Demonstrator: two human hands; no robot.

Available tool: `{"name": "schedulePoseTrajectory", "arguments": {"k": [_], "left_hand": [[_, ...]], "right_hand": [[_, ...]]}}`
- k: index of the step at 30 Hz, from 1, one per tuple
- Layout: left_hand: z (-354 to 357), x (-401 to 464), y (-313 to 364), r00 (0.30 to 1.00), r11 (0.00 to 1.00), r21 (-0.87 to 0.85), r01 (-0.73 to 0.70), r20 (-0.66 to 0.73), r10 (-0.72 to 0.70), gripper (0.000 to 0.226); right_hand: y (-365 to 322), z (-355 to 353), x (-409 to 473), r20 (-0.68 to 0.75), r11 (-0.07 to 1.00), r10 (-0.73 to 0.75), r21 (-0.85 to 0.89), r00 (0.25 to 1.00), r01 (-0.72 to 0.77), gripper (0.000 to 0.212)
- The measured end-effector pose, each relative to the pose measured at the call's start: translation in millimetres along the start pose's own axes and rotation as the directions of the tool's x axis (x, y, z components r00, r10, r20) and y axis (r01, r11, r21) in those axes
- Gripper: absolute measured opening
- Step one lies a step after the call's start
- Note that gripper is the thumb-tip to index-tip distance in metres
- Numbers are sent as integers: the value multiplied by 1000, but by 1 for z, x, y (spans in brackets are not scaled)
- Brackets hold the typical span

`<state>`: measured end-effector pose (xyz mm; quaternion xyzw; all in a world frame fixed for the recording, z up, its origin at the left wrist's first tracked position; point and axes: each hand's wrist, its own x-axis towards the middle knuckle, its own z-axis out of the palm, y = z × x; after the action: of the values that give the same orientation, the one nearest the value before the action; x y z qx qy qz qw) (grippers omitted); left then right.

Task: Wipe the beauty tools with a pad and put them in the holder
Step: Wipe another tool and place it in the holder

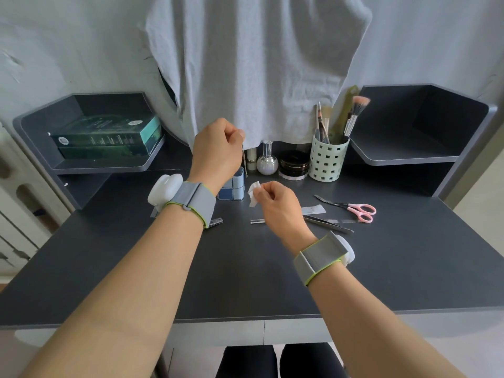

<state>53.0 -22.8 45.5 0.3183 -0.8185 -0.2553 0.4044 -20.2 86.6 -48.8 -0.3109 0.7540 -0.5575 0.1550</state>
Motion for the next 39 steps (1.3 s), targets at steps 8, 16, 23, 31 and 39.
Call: {"name": "schedulePoseTrajectory", "arguments": {"k": [8, 16, 23, 31, 39], "left_hand": [[-1, 8, -12, 999, 1000, 6, 0, -36, 0, 16], [7, 21, -31, 999, 998, 64, 21, -37, -19, 15], [20, 19, -43, 999, 993, 110, 44, -22, -41, 13], [24, 13, -42, 994, 975, 214, 52, 80, -70, 16], [21, 11, -38, 992, 973, 214, 85, 71, -102, 23]], "right_hand": [[-3, -3, 9, -42, 1000, -4, 5, 999, 5, 18], [2, -6, 12, -48, 1000, 12, 18, 999, -11, 19], [0, -6, 18, -46, 999, 17, 44, 999, -15, 17], [3, -6, 19, -51, 999, 11, 39, 999, -9, 14], [3, -8, 17, -47, 999, 16, 49, 999, -14, 15]]}}
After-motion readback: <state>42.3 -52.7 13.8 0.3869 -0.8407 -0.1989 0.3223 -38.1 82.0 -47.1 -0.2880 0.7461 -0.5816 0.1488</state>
